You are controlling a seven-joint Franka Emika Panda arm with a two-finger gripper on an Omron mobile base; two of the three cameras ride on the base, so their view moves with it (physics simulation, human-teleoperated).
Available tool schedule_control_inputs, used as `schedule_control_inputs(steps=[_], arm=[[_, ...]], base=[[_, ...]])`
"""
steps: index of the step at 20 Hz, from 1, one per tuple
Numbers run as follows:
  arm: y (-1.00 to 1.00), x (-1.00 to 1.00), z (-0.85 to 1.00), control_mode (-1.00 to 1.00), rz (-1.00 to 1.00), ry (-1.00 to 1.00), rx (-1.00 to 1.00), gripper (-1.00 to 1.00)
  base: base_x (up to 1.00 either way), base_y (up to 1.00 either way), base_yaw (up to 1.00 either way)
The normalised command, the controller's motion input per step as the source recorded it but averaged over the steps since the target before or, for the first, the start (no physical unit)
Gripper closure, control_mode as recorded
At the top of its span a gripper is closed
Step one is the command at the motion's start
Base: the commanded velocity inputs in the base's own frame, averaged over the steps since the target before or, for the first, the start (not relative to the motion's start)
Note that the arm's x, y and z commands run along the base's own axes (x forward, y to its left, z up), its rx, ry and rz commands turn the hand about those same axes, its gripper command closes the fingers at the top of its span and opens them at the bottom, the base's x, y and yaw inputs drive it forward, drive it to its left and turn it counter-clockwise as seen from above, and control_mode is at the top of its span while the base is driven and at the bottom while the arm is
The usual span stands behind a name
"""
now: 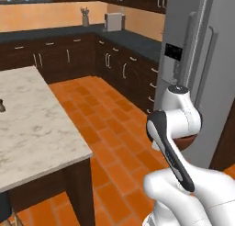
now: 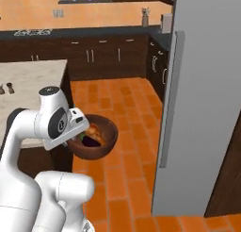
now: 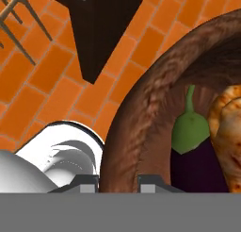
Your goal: Pick the chicken drumstick and eggplant from their plates and place them in the bowl. Then put the bowl in the fridge.
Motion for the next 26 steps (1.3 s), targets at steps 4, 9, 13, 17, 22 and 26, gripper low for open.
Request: schedule_control_inputs(steps=[4,9,13,17,22,26], arm=[[0.0,0.0,0.0,1.0,0.0,0.0,0.0,1.0],[0.0,0.0,0.0,1.0,0.0,0.0,0.0,1.0],[0.0,0.0,0.0,1.0,0.0,0.0,0.0,1.0],[0.0,0.0,0.0,1.0,0.0,0.0,0.0,1.0],[0.0,0.0,0.0,1.0,0.0,0.0,0.0,1.0],[0.0,0.0,0.0,1.0,0.0,0.0,0.0,1.0]], base=[[0.68,-0.48,0.41],[0.89,-0.19,0.32],[1.0,-0.05,0.23],[1.0,-0.2,0.06],[1.0,-0.08,0.0],[1.0,-0.18,0.0]])
